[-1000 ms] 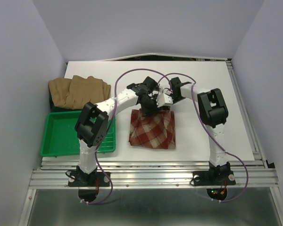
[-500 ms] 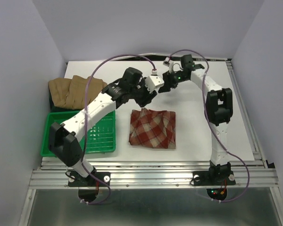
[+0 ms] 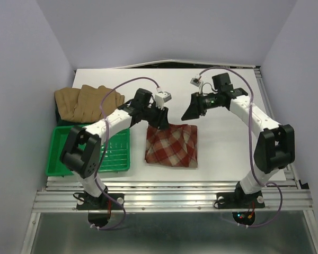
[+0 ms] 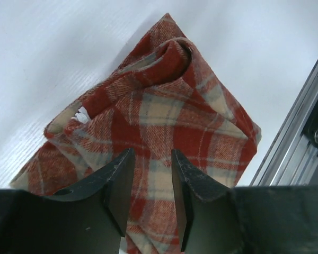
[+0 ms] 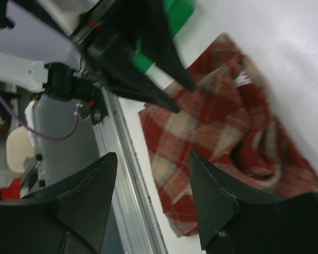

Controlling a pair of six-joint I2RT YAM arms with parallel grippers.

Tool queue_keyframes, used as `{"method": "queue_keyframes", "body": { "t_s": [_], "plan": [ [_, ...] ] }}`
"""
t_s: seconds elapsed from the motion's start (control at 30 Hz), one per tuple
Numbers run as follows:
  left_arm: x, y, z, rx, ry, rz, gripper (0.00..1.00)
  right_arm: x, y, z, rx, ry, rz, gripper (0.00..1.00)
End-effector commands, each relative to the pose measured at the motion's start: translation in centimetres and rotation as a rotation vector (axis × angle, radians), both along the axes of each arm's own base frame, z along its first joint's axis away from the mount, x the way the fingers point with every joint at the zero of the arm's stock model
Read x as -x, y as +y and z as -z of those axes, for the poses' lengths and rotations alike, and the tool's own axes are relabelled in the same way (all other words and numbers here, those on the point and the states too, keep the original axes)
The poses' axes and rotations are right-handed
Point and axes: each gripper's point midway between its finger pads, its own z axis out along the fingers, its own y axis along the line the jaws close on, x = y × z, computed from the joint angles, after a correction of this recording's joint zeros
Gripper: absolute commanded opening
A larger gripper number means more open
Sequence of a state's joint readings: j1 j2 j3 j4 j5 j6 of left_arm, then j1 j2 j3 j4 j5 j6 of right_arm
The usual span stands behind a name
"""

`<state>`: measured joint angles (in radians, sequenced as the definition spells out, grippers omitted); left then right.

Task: Fold and stack the skirts
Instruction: Fold the skirt

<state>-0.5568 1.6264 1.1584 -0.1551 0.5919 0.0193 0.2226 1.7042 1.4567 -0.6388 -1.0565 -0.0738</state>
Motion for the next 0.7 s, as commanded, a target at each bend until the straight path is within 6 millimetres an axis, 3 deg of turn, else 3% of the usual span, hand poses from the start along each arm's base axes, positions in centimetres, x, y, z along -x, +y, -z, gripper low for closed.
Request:
{"method": "queue_keyframes", "body": {
  "t_s": [0.0,0.1,0.17,0.3,0.47,0.67],
  "plan": [
    [-1.1,-1.5,1.2,0.077,0.105,-0.020,0.44,5.6,3.0,2.6,-0.057,0.147,-0.129,0.62],
    [-2.1,-1.0,4.0,0.047,0.176,-0.067,0.43,7.4,3.4,5.6,-0.011,0.211,-0.148,0.62],
    [-3.3,-0.4,4.8,0.041,0.190,-0.105,0.43,7.2,3.2,8.3,0.030,0.243,-0.133,0.61],
    [-5.5,0.7,7.7,-0.015,0.217,-0.147,0.43,4.3,2.2,12.9,0.146,0.244,-0.035,0.58],
    [-7.9,1.4,9.9,-0.084,0.195,-0.148,0.43,-0.5,-0.8,16.2,0.220,0.208,0.106,0.56],
    [-8.4,0.2,9.3,-0.044,0.202,-0.098,0.44,-2.6,-4.1,22.0,0.439,0.174,0.210,0.55]
  ]
}}
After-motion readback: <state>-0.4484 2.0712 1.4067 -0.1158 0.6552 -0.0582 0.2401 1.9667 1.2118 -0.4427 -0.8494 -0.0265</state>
